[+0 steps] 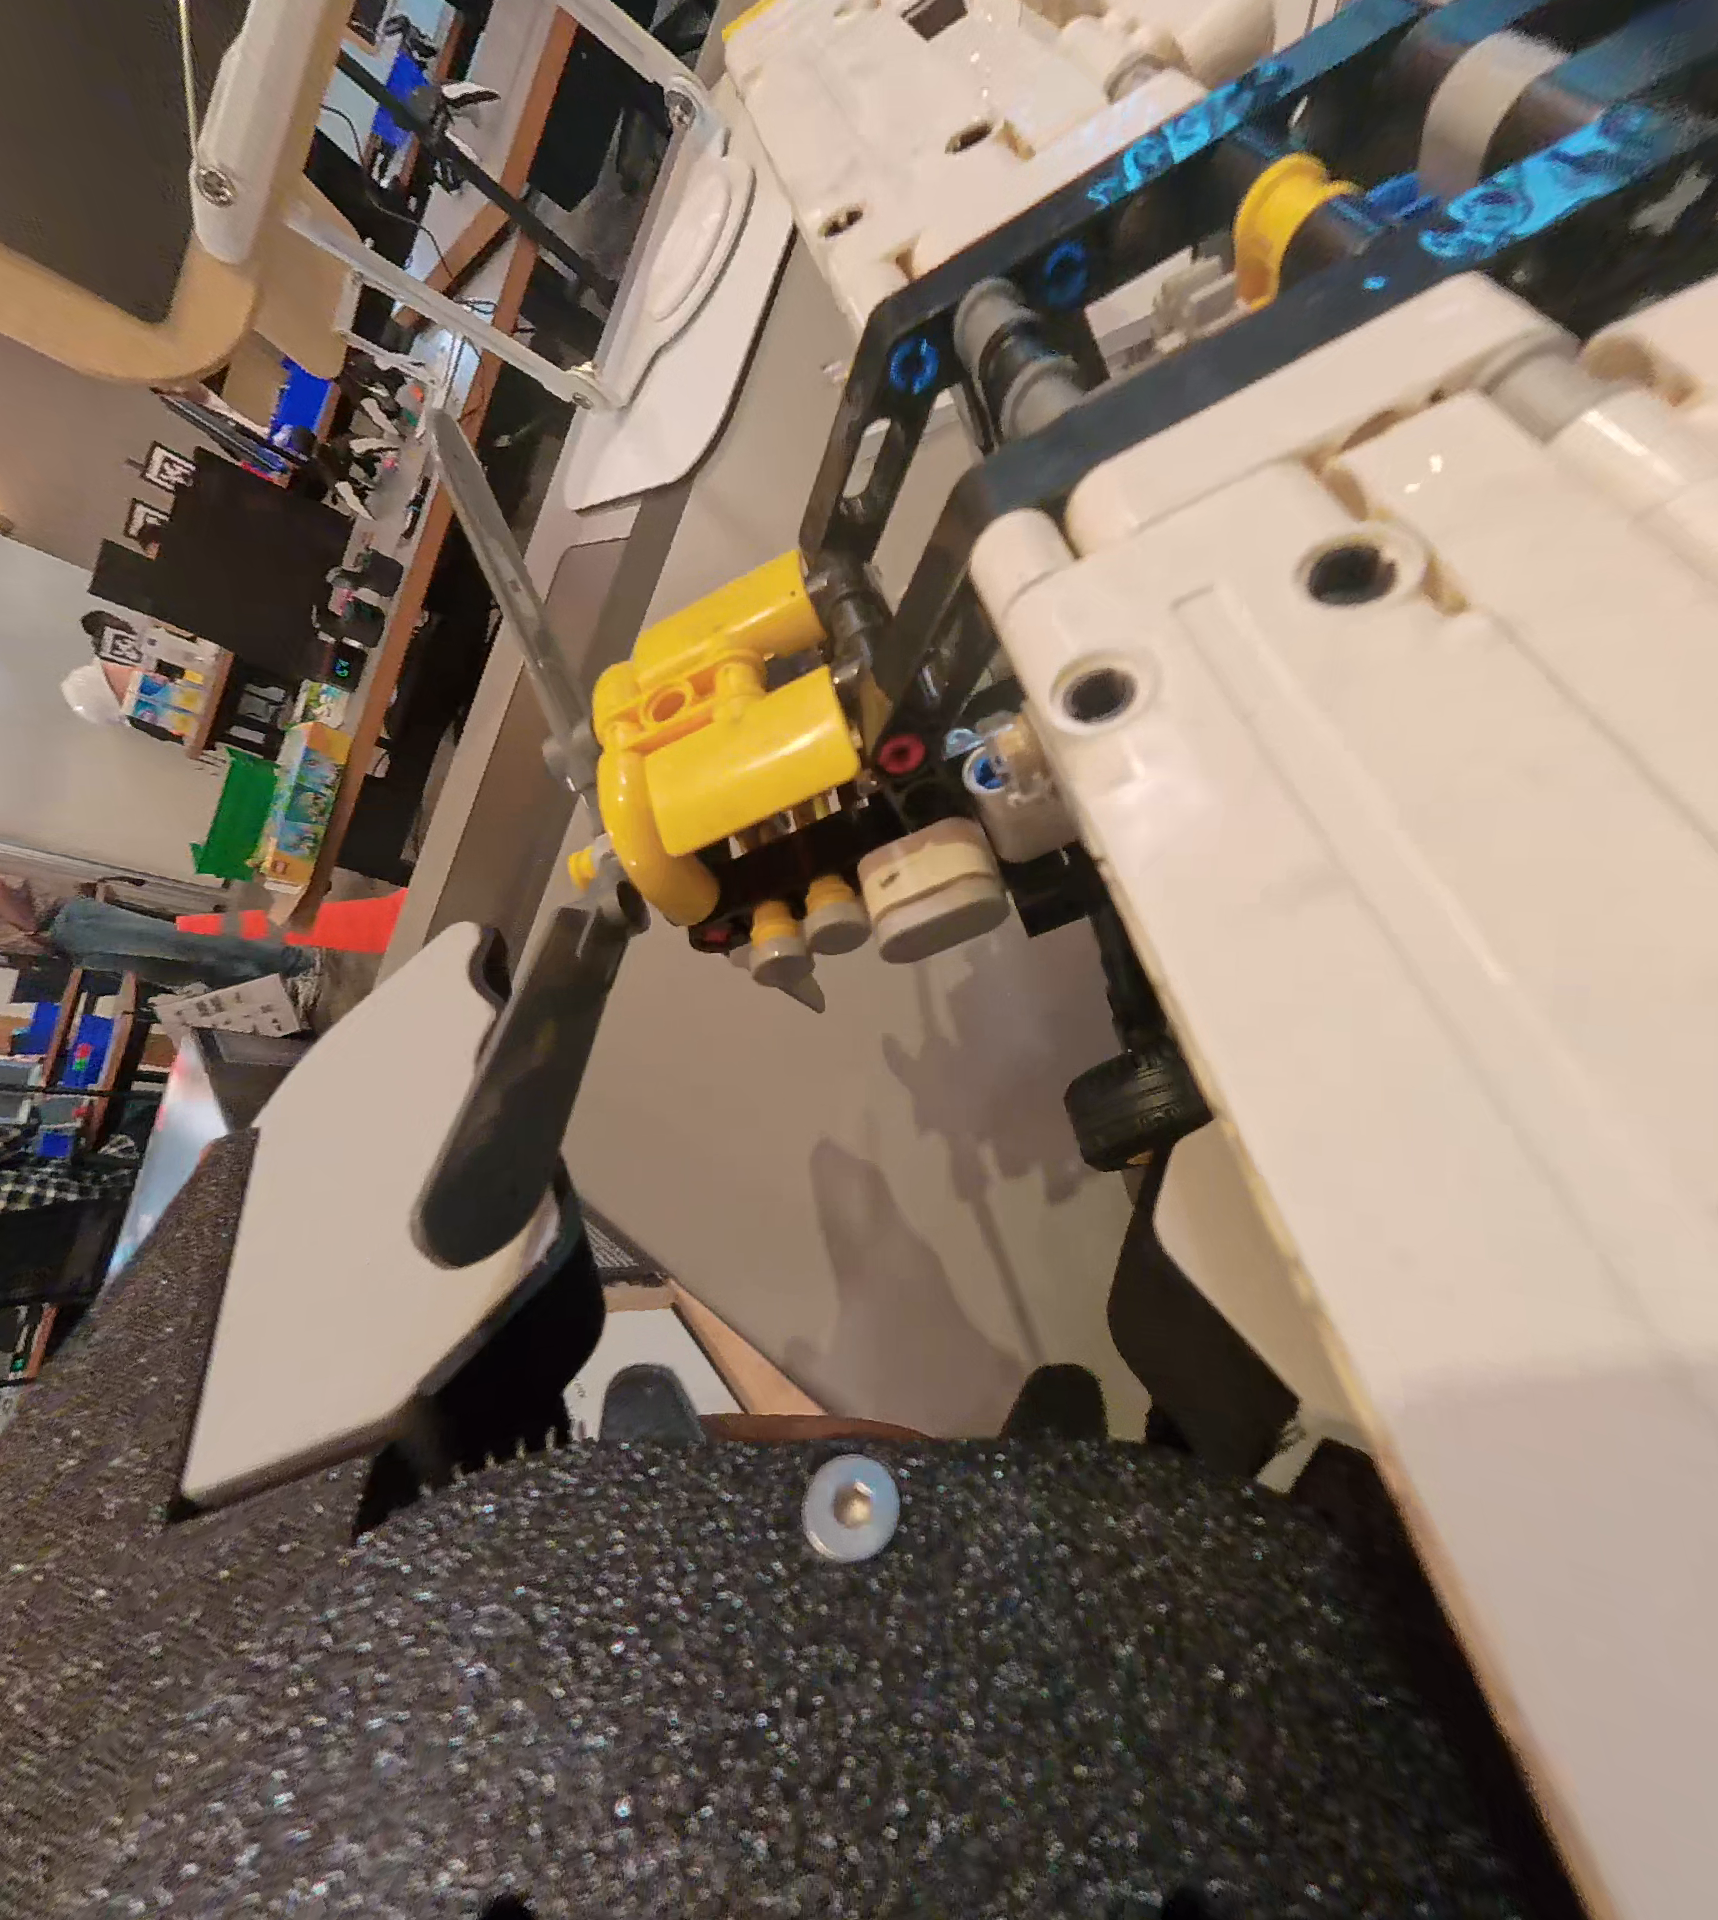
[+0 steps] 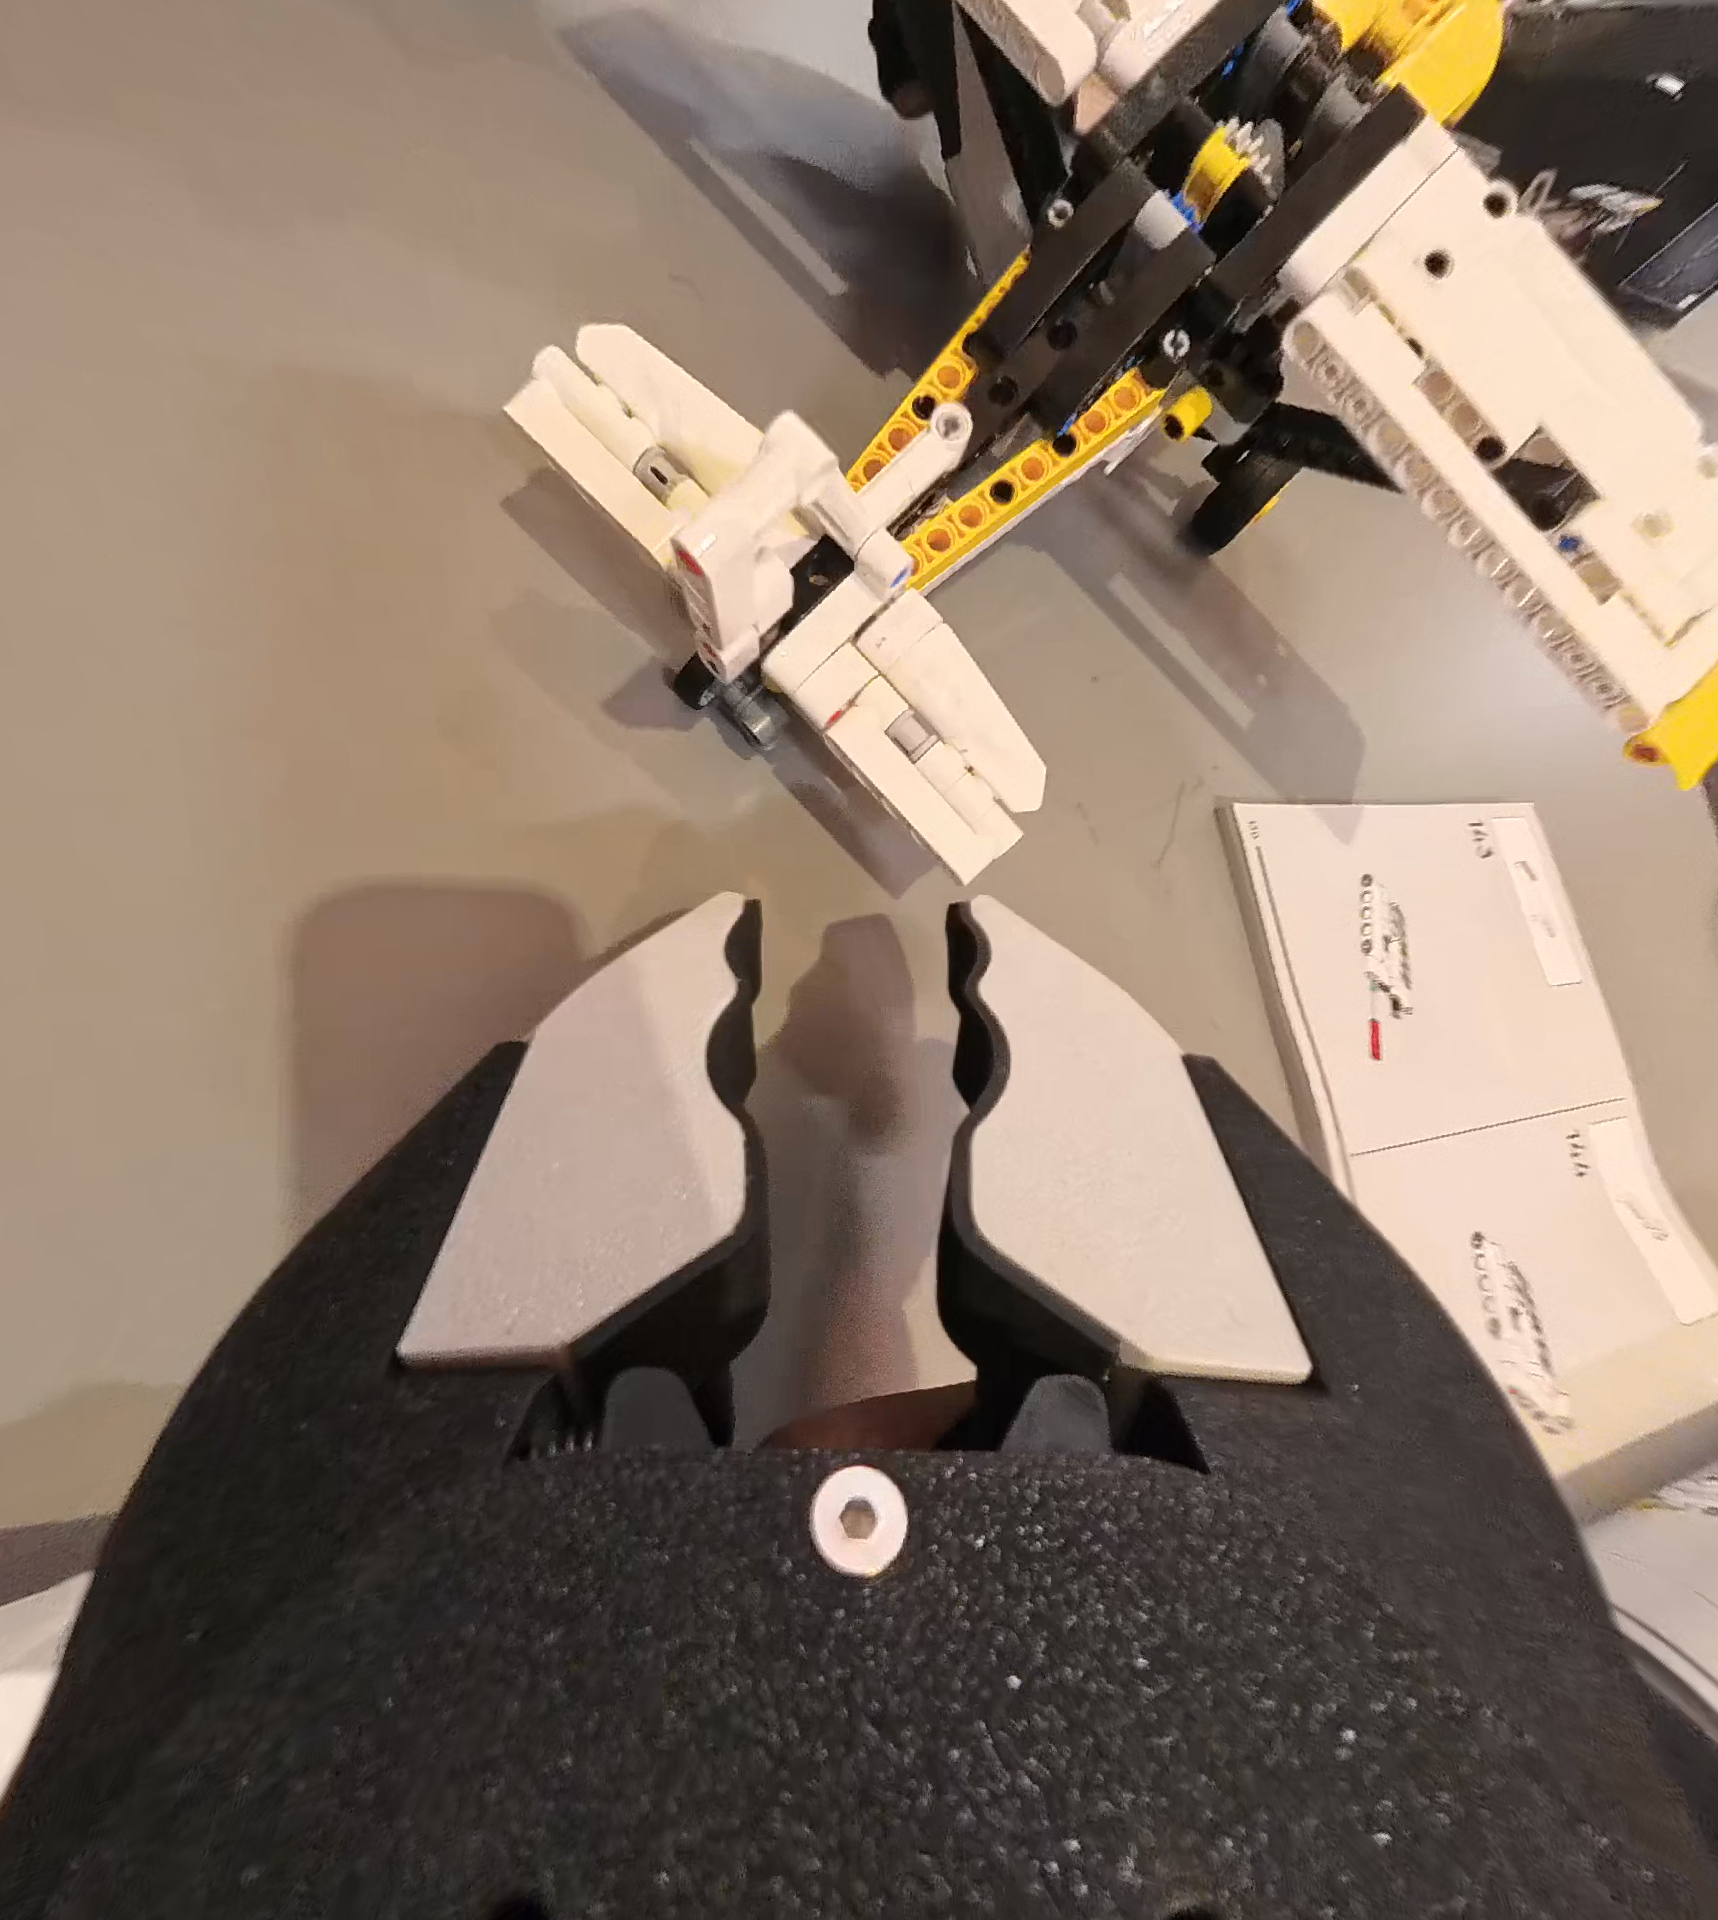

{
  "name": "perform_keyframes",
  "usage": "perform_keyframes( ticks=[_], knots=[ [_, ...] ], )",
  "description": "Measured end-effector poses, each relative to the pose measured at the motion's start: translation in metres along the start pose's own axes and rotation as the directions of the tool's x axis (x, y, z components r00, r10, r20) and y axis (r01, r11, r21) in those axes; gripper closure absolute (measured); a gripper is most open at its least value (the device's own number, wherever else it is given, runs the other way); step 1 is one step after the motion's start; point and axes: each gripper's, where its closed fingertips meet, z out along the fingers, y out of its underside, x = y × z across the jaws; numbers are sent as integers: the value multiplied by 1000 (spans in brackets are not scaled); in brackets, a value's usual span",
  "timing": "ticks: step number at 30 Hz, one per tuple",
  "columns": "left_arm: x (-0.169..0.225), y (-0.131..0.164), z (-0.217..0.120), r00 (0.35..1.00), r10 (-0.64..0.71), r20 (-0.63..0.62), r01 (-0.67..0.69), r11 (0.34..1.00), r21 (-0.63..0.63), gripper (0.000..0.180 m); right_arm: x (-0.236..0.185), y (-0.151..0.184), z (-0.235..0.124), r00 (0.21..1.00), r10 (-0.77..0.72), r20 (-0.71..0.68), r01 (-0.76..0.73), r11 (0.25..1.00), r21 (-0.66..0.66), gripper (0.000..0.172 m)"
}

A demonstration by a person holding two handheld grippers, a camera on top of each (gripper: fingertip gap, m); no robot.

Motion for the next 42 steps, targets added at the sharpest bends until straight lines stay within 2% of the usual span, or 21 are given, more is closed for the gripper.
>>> perform_keyframes(
  ticks=[6, 12, 16, 18, 23, 27, 29, 33, 36, 38, 39, 40, 42],
  knots=[
    [4, -13, 2, 996, 81, 29, -83, 994, 71, 55, 7, -15, 6, 983, -184, 9, 184, 983, 6, 133],
    [9, -15, 0, 999, 32, -5, -31, 992, 123, 58, 8, -22, 25, 928, -352, 122, 353, 935, 13, 124],
    [11, -13, -1, 998, 54, -16, -52, 993, 106, 59, 7, -18, 38, 884, -429, 188, 444, 895, -44, 128],
    [9, -8, -5, 999, 44, -18, -43, 996, 79, 59, 11, -15, 41, 872, -457, 177, 475, 876, -83, 136],
    [15, 19, -21, 991, -120, -61, 116, 991, -62, 63, 10, -14, 39, 887, -428, 175, 449, 887, -109, 136],
    [12, 47, -44, 972, -235, 26, 236, 958, -161, 68, 10, -12, 37, 910, -387, 151, 404, 908, -109, 135],
    [14, 59, -62, 955, -273, 116, 294, 922, -252, 70, 10, -12, 35, 921, -365, 134, 380, 918, -113, 135],
    [43, 67, -113, 872, -386, 302, 484, 775, -406, 74, 8, -10, 32, 940, -325, 108, 336, 934, -117, 134],
    [63, 49, -159, 786, -439, 435, 603, 700, -383, 80, 6, -9, 30, 946, -307, 108, 318, 941, -113, 133],
    [73, 14, -178, 691, -570, 444, 707, 661, -253, 96, 4, -9, 29, 947, -303, 109, 315, 943, -112, 133],
    [78, -15, -178, 635, -673, 379, 757, 639, -133, 103, 3, -9, 28, 948, -300, 108, 312, 943, -113, 133],
    [86, -50, -175, 585, -773, 245, 799, 601, -10, 104, 2, -9, 28, 949, -297, 104, 308, 945, -113, 133],
    [109, -112, -164, 448, -891, -72, 890, 437, 130, 106, 0, -10, 28, 953, -287, 93, 296, 949, -108, 133]
  ],
)
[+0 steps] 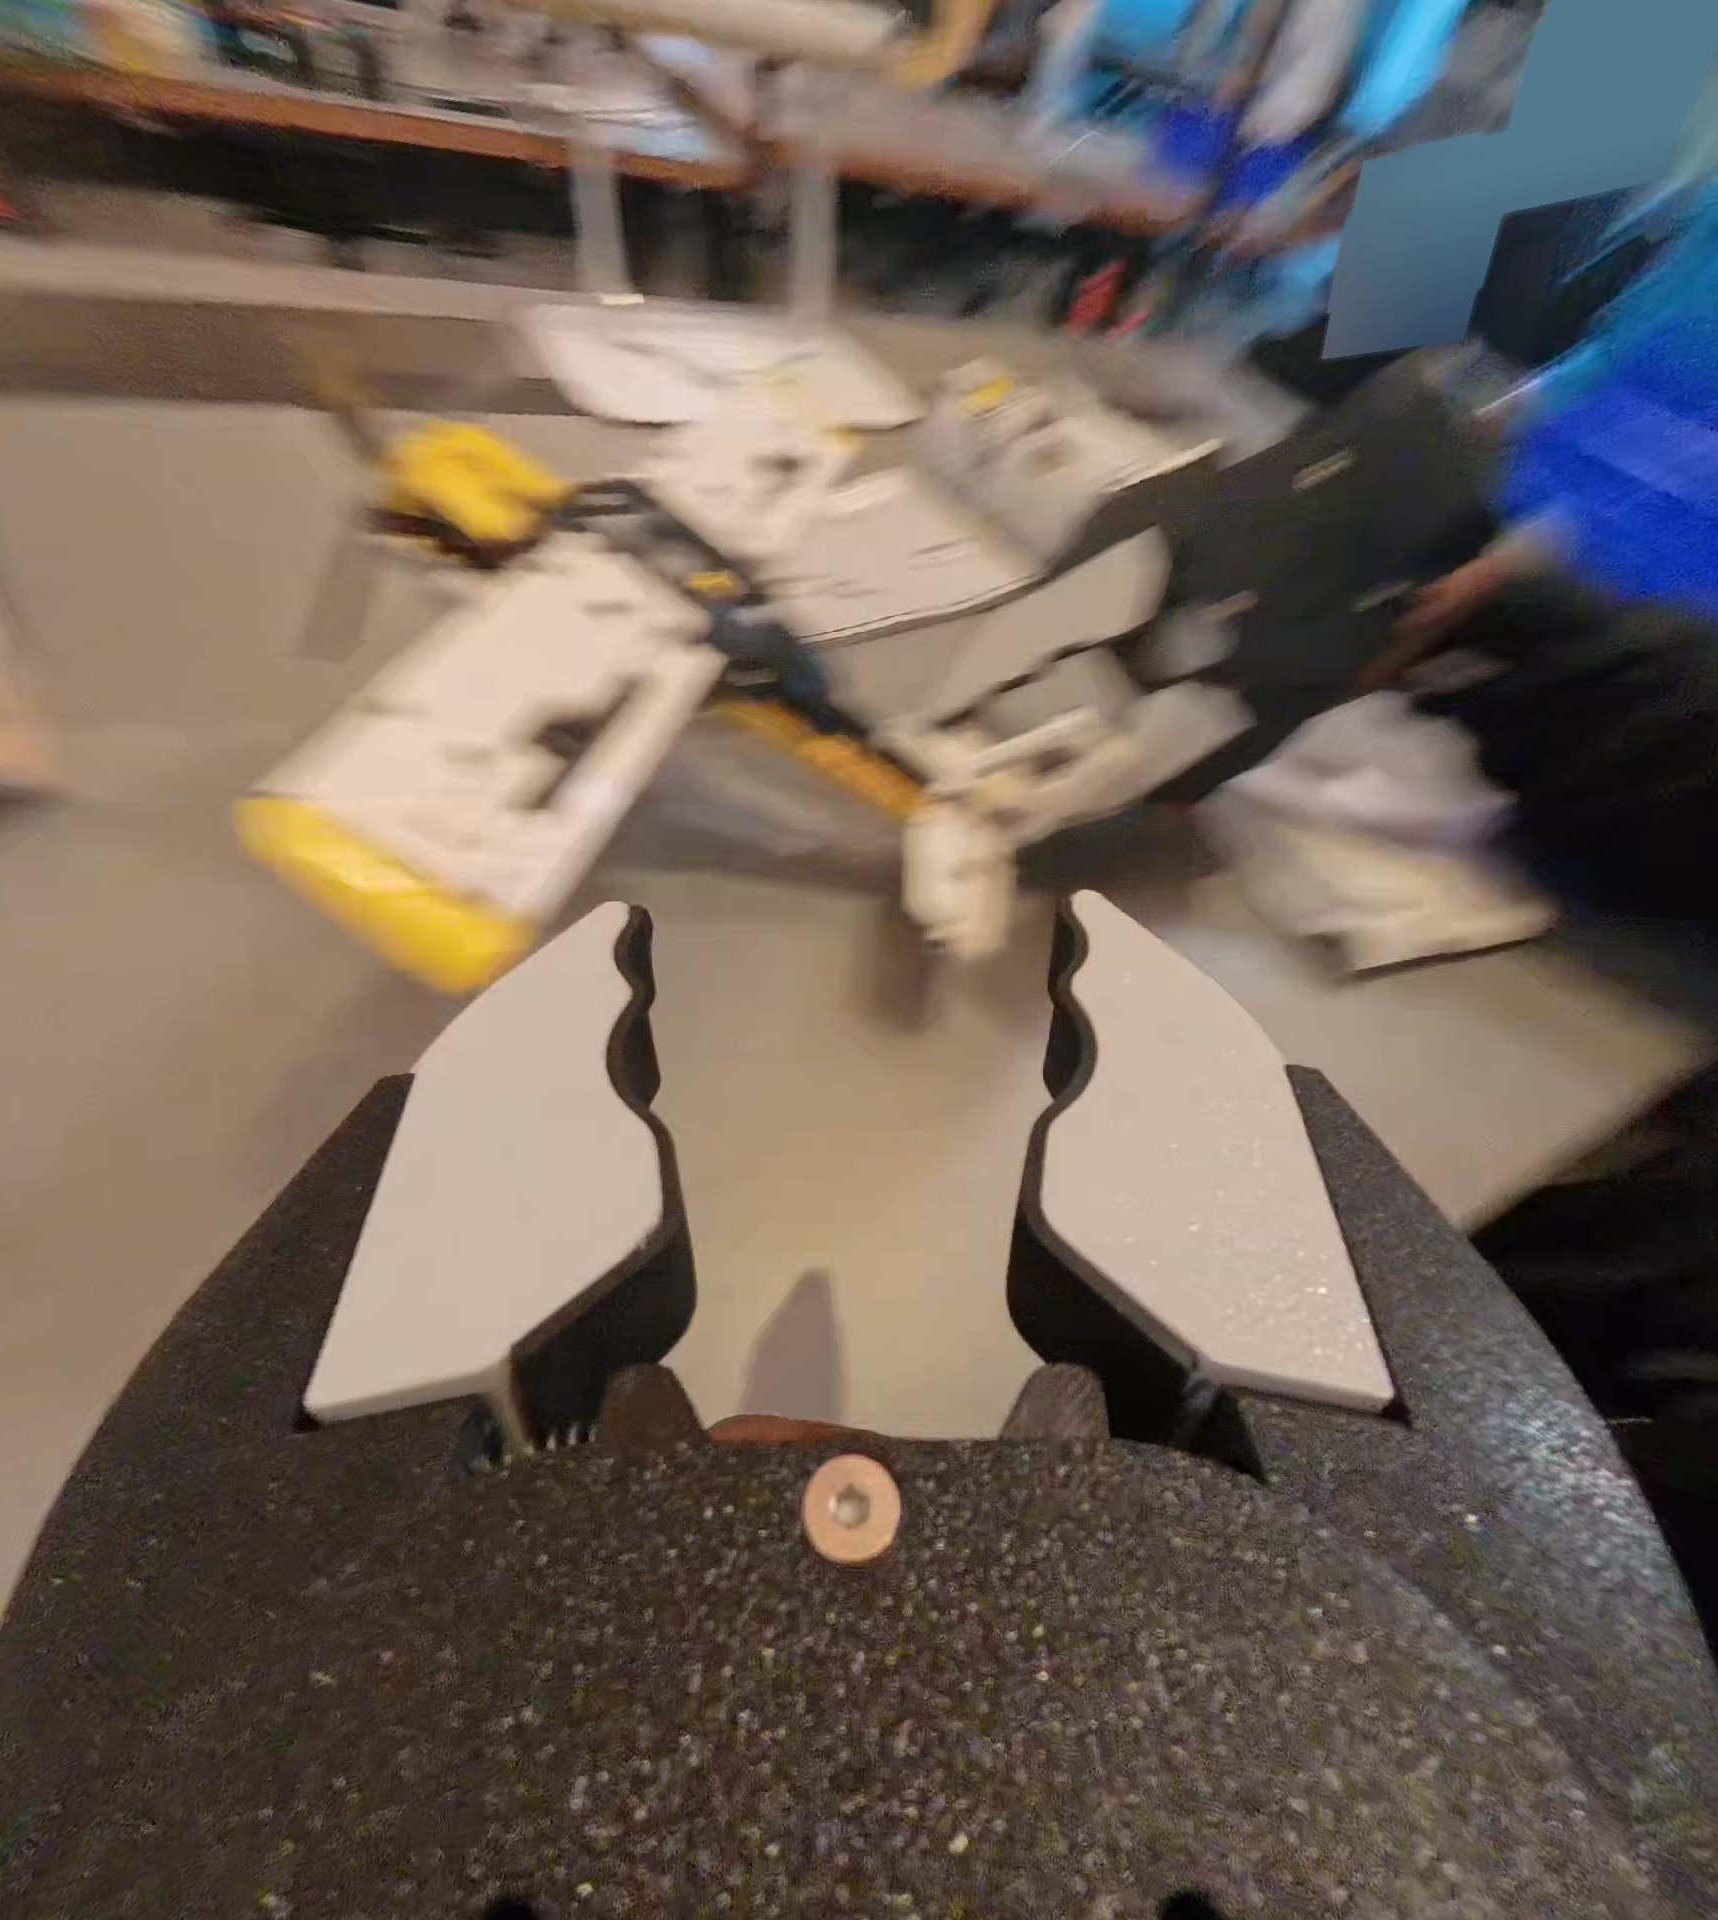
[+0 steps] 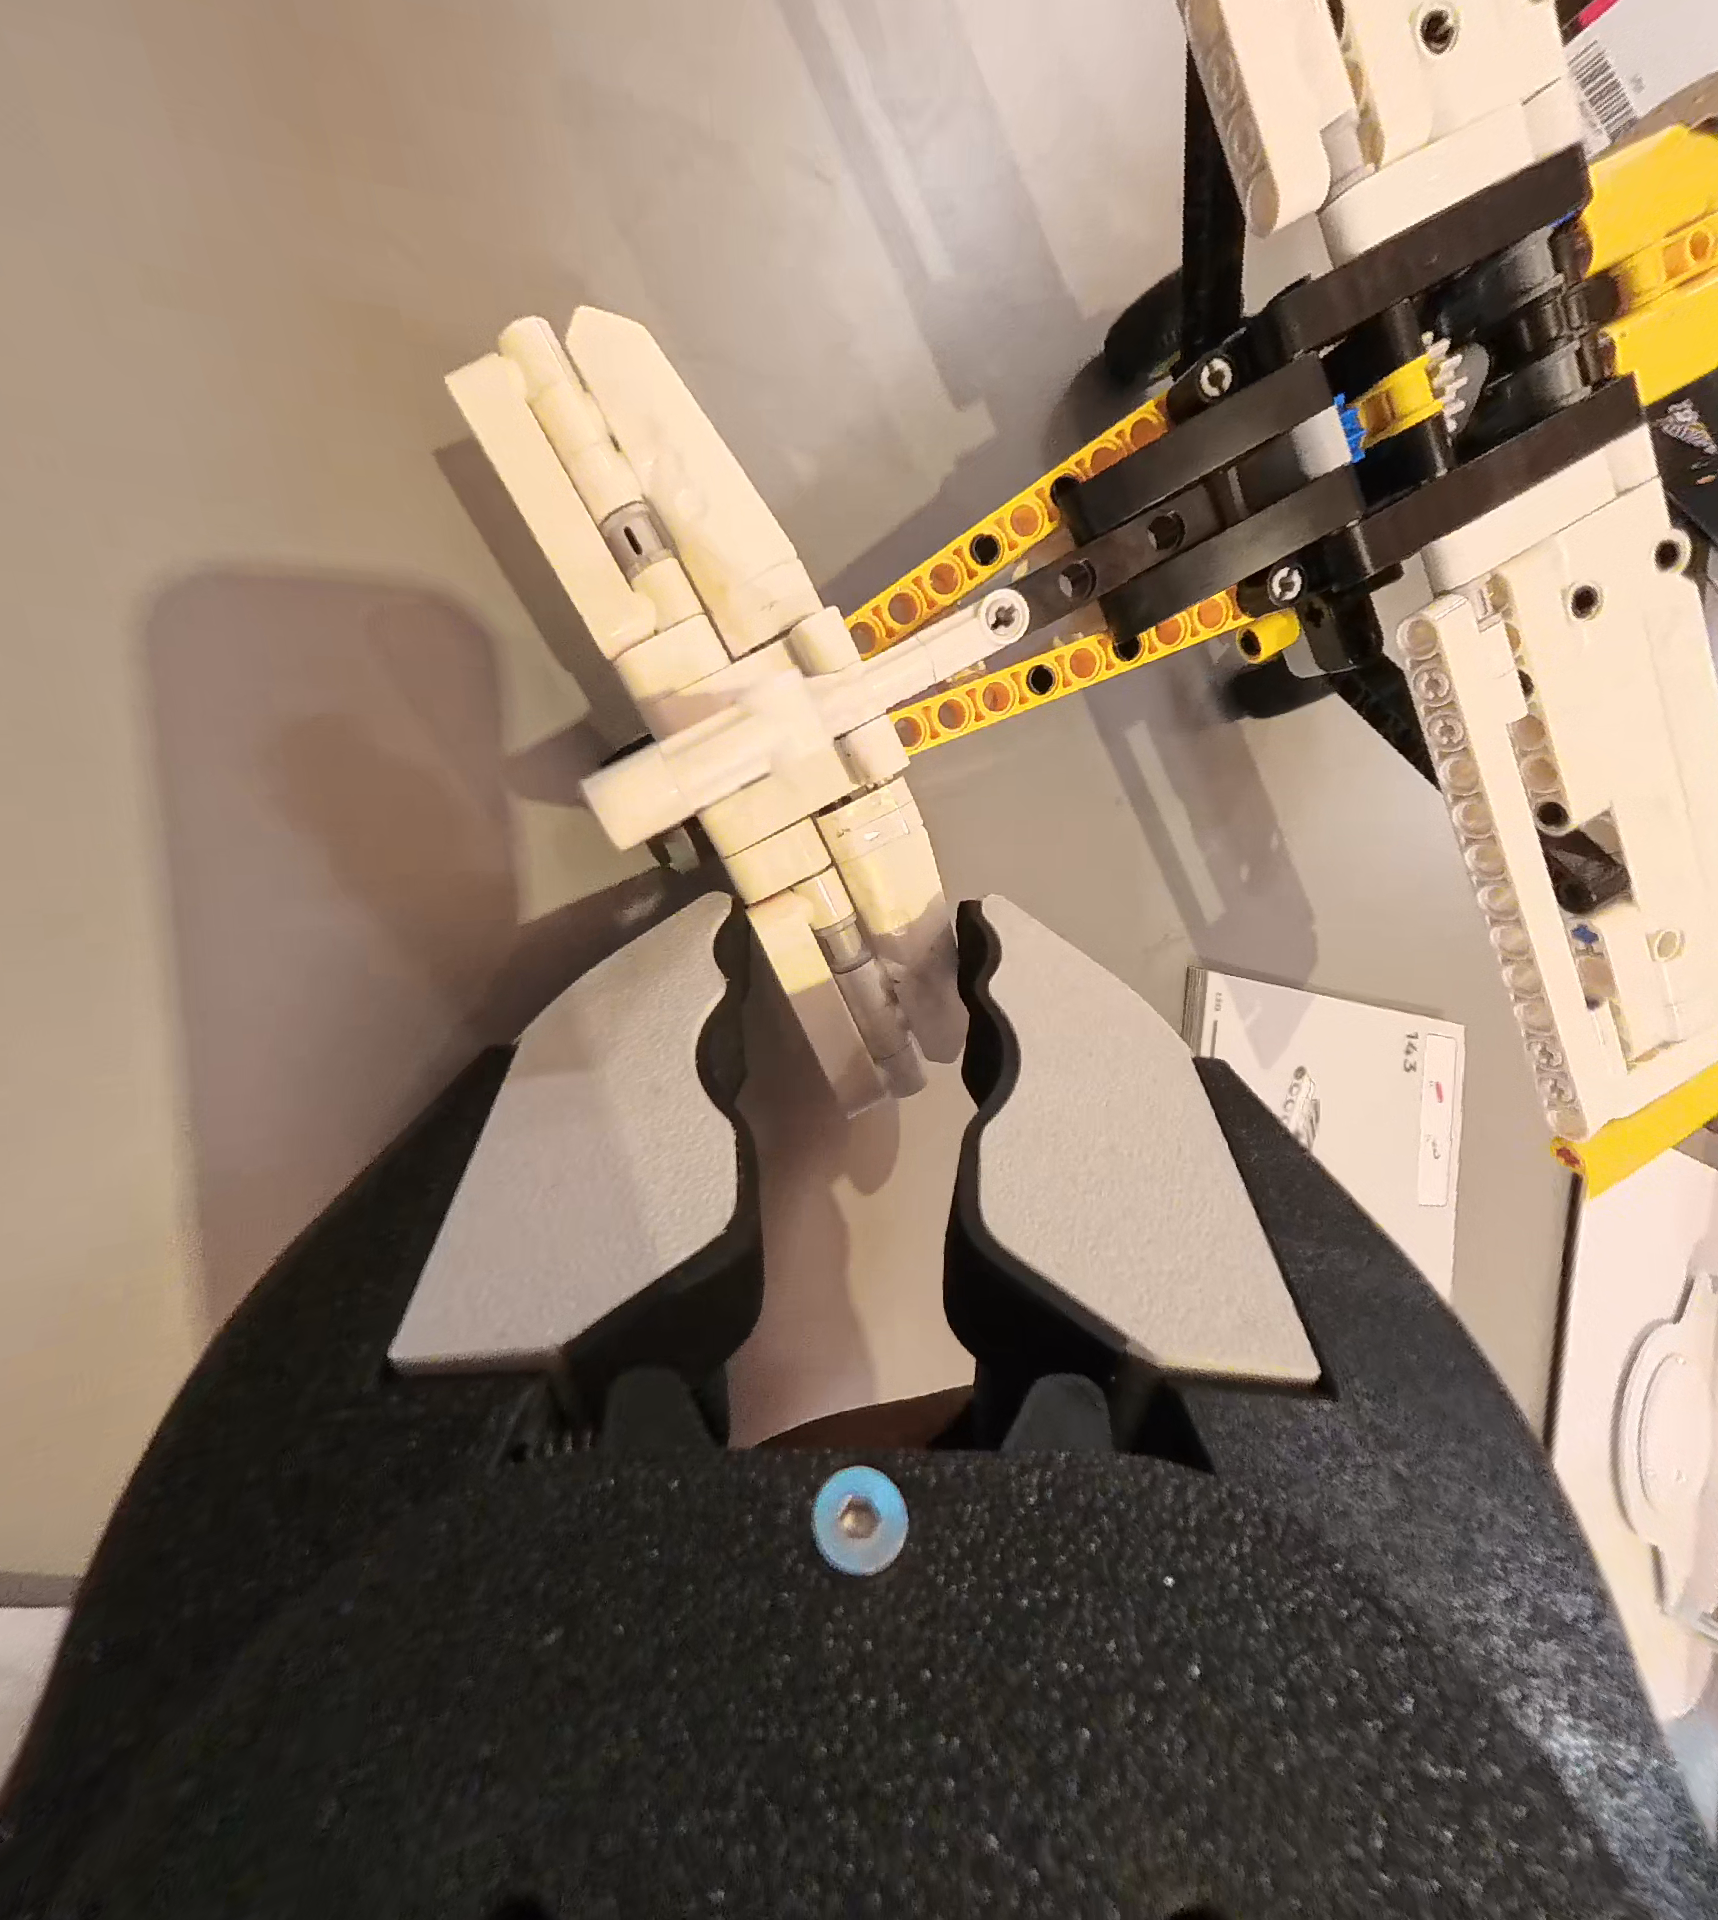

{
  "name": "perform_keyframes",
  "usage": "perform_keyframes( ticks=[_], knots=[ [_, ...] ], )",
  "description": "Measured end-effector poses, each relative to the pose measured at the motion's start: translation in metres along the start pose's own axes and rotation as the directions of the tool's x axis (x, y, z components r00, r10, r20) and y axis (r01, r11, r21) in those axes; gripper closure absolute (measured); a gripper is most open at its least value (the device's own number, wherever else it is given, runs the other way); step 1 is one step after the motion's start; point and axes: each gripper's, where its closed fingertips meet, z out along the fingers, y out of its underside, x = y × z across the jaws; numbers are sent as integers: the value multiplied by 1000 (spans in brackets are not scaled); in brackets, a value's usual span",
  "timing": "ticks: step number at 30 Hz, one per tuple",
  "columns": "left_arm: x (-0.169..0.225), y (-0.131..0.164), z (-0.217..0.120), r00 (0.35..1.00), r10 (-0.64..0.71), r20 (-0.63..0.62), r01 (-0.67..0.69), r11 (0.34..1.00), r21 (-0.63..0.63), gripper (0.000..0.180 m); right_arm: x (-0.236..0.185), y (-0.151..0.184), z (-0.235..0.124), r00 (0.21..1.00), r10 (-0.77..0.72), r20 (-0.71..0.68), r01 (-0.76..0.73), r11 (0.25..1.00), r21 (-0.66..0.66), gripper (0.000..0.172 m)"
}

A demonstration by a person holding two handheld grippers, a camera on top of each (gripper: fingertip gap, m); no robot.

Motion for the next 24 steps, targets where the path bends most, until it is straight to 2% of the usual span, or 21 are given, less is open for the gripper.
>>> perform_keyframes(
  ticks=[2, 3, 5, 7, 8, 10, 12, 17, 22, 24],
  knots=[
    [33, 11, 27, 952, -252, -175, 255, 967, -1, 108, -3, -3, 0, 1000, 17, -10, -17, 1000, 15, 133],
    [42, 25, 43, 908, -360, -213, 351, 933, -78, 108, -5, -4, 0, 1000, 25, -16, -25, 999, 25, 133],
    [50, 39, 65, 791, -557, -252, 519, 830, -205, 109, -7, -6, -1, 999, 38, -30, -37, 999, 38, 133],
    [47, 35, 77, 637, -710, -299, 676, 702, -225, 116, -9, -6, -3, 999, 34, -41, -33, 999, 39, 133],
    [42, 35, 81, 598, -744, -299, 716, 663, -219, 125, -10, -6, -4, 998, 35, -45, -33, 998, 44, 133],
    [30, 41, 89, 588, -771, -244, 747, 633, -201, 128, -11, -8, -4, 997, 47, -60, -43, 997, 61, 133],
    [29, 36, 90, 591, -767, -251, 748, 637, -186, 135, -12, -8, -4, 996, 55, -73, -50, 996, 75, 133],
    [25, 42, 95, 605, -771, -197, 750, 636, -183, 138, -11, -9, -4, 995, 46, -84, -38, 995, 97, 133],
    [25, 41, 86, 600, -767, -228, 743, 640, -197, 139, -12, -9, -6, 996, 25, -90, -15, 993, 118, 133],
    [25, 41, 81, 626, -742, -238, 720, 668, -190, 141, -12, -9, -7, 995, 23, -95, -11, 993, 121, 133]
  ],
)
